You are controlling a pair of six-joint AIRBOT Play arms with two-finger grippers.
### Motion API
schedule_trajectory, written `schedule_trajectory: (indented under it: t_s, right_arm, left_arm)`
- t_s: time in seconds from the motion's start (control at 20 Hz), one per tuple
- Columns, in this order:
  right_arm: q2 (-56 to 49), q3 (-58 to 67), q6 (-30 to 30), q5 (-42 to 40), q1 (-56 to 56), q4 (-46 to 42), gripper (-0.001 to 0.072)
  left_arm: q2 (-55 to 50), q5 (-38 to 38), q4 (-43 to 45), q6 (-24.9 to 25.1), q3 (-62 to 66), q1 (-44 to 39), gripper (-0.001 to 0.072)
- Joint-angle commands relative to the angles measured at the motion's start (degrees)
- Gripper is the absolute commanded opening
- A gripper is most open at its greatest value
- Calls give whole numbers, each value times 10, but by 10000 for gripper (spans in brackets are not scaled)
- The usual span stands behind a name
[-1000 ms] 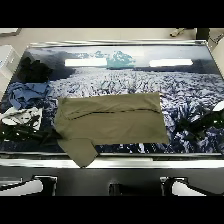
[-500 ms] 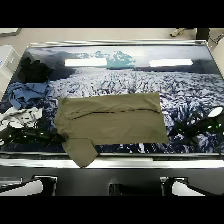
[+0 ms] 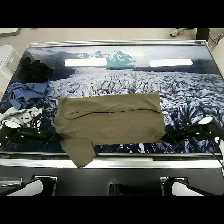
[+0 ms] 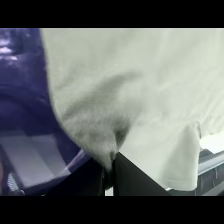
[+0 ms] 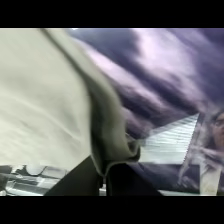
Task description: Fold the clothes and pants, and hang the long-sleeved shirts on hangers.
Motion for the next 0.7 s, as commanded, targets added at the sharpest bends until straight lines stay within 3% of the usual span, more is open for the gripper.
schedule_trajectory:
  t_s: [0.0, 0.3, 0.45, 0.55, 0.65]
  right_arm:
    - [21, 32, -6, 1, 12, 9, 38]
    - [127, 284, -17, 30, 12, 1, 36]
    - [184, 506, -44, -33, 12, 0, 37]
    - [218, 649, -74, -86, 12, -7, 38]
    - [254, 744, -57, -80, 12, -40, 39]
  left_arm:
    - [19, -22, -6, 0, 23, 0, 20]
    - [118, -38, -47, 0, 244, 0, 19]
    - [186, 31, -115, 0, 476, 0, 19]
    - [218, 85, -99, 15, 638, 0, 20]
    - [247, 101, -58, 14, 753, 0, 20]
